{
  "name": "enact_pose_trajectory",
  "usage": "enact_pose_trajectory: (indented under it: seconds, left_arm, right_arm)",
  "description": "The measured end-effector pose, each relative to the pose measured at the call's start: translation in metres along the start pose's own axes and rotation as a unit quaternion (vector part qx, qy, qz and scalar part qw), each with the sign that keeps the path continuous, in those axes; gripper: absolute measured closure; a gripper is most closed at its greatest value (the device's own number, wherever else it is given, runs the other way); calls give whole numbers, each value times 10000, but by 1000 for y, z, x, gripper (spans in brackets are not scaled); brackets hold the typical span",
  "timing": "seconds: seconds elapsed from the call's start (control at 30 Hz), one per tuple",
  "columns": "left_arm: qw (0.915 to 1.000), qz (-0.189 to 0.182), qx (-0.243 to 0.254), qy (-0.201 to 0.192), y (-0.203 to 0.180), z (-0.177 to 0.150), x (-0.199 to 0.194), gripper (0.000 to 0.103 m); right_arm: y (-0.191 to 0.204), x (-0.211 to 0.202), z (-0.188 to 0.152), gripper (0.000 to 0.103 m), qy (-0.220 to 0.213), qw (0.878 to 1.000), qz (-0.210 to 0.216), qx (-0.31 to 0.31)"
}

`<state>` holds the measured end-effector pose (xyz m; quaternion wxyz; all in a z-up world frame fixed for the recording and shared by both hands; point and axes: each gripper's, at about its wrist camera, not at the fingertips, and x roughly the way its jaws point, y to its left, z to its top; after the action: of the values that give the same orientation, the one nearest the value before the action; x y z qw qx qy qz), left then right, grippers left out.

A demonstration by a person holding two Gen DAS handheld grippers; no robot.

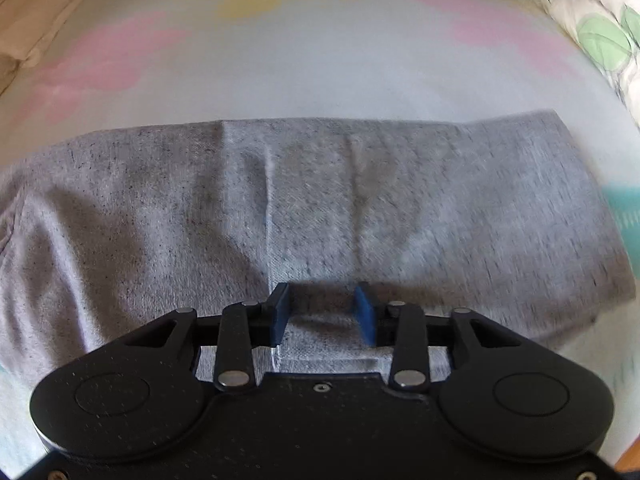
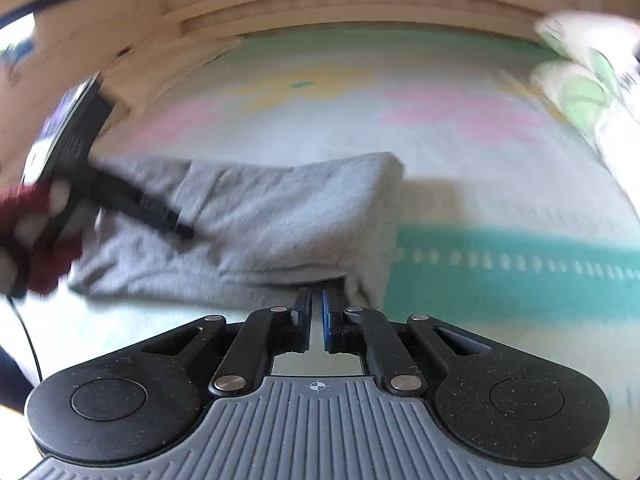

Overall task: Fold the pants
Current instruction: 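Lift the leg end with the right gripper and fold it over the bundle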

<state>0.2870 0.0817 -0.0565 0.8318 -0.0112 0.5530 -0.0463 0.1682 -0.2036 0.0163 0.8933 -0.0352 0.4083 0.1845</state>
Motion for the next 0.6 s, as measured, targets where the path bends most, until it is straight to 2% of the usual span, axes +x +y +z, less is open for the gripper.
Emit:
enact_pose_trajectory:
  seconds: [0.1, 0.23, 0.3, 0.37, 0.4, 0.43, 0.5, 0.6]
  left_arm:
    - [9998, -112, -149, 110, 7, 6, 1, 54]
    - [9995, -171, -234, 137, 13, 7, 2, 51]
    - [9995, -173, -208, 133, 18, 7, 4, 50]
    - [9996, -174, -165, 130, 18, 8, 5, 50]
    - [9997, -182, -136, 133, 18, 9, 5, 50]
    - [9996, -197, -137, 136, 18, 9, 6, 50]
    - [9995, -232, -184, 150, 20, 10, 6, 49]
    - [9996, -208, -152, 142, 22, 10, 5, 49]
  right_arm:
    - [10, 16, 0, 97, 113, 9998, 128, -137]
    - [14, 38, 6, 97, 170, 9997, -31, -173]
    - [9, 43, 4, 97, 217, 9993, -265, -166]
    - [-2, 44, 0, 97, 218, 9966, -788, -48]
    - [-13, 43, -1, 103, 234, 9944, -1013, 179]
    - [-29, 43, -4, 103, 292, 9921, -1081, 567]
    - [-47, 42, -9, 103, 435, 9889, -796, 1181]
    - [-45, 34, -10, 101, 624, 9892, -633, 1167]
